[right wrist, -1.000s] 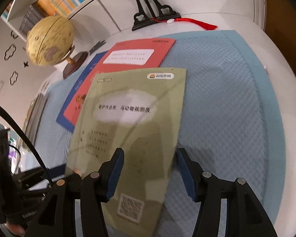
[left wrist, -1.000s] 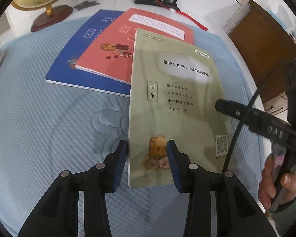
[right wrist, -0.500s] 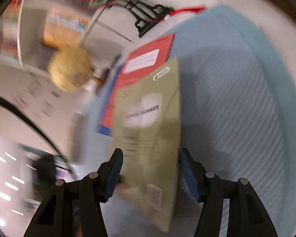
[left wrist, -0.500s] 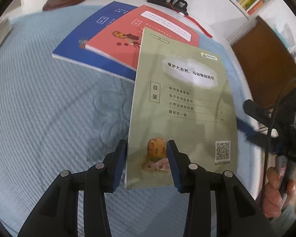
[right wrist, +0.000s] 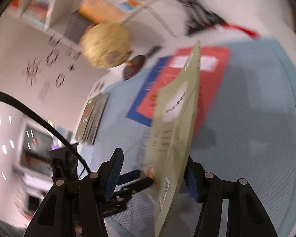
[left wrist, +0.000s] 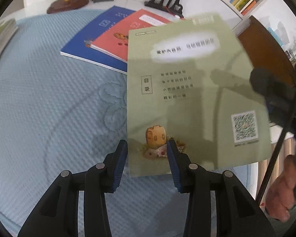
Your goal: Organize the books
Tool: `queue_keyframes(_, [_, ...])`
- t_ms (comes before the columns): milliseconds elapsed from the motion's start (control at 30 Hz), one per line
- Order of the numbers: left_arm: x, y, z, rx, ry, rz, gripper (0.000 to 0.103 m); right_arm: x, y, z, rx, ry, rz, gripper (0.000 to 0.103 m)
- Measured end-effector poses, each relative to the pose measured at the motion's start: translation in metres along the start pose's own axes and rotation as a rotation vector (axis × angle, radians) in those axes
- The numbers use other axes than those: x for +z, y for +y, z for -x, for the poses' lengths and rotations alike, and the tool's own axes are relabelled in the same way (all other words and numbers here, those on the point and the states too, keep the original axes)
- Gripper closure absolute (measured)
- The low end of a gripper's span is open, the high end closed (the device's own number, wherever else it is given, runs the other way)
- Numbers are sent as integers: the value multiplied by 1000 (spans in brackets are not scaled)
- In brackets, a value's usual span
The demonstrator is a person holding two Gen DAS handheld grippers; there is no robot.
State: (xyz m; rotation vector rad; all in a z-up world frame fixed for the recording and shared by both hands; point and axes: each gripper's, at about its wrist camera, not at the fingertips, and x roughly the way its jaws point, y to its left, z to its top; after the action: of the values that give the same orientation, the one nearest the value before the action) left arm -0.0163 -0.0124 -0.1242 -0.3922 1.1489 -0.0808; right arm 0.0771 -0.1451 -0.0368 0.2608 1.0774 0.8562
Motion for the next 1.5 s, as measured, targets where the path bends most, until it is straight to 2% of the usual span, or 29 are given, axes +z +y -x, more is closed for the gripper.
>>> queue_keyframes(133, [-9, 17, 25, -1, -43, 47, 66, 4, 43, -5, 41, -2, 93, 46])
queue_keyframes(267, [-23, 51, 55, -8, -91, 152, 66, 7, 80, -25, 144, 40, 131, 46])
queue_keyframes(367, [-38, 84, 80, 54, -149, 238, 66, 5, 102, -56, 179, 96, 141, 46])
queue_keyframes(467, [-60, 131, 103, 167, -194, 357, 66, -4, 108, -87, 200, 175, 101, 45])
queue_keyframes(533, [-68, 154, 109, 222, -191, 406, 66, -10, 104, -93, 209, 191, 70, 37])
queue_keyframes(600, [-76, 171, 116, 229, -198, 447, 66, -18, 100, -98, 179, 197, 66, 29])
queue_keyframes(700, [-77, 178, 119, 239, -194, 439, 66, -28, 101, -104, 119, 221, 93, 29])
queue_keyframes(800, [-68, 174, 107, 224, -179, 413, 66, -39, 98, -106, 144, 275, 81, 29])
queue_keyframes(867, [-66, 174, 103, 201, -163, 408, 66, -44, 103, -101, 146, 274, 105, 29])
queue_keyframes(967, [-60, 171, 93, 195, -141, 392, 66, -46, 97, -95, 20, 221, 159, 29])
queue_keyframes(1067, [-56, 173, 86, 203, -135, 387, 66, -38, 74, -104, -70, 214, 107, 29])
queue_keyframes(1133, [-52, 177, 84, 221, -140, 389, 66, -33, 69, -117, -85, 207, 105, 35])
queue_keyframes(1233, [-42, 187, 79, 218, -141, 395, 66, -32, 61, -139, -143, 241, 110, 45])
queue_keyframes(1267, [-39, 188, 77, 216, -139, 390, 66, -31, 61, -149, -145, 245, 101, 45])
queue_keyframes(1333, [-33, 187, 73, 223, -128, 369, 66, -33, 63, -159, -141, 242, 101, 53])
queue_keyframes(1400, [-31, 184, 72, 224, -123, 340, 66, -37, 70, -168, -190, 227, 135, 56])
queue_keyframes(1500, [-33, 176, 72, 209, -123, 292, 66, -45, 85, -175, -198, 244, 206, 62])
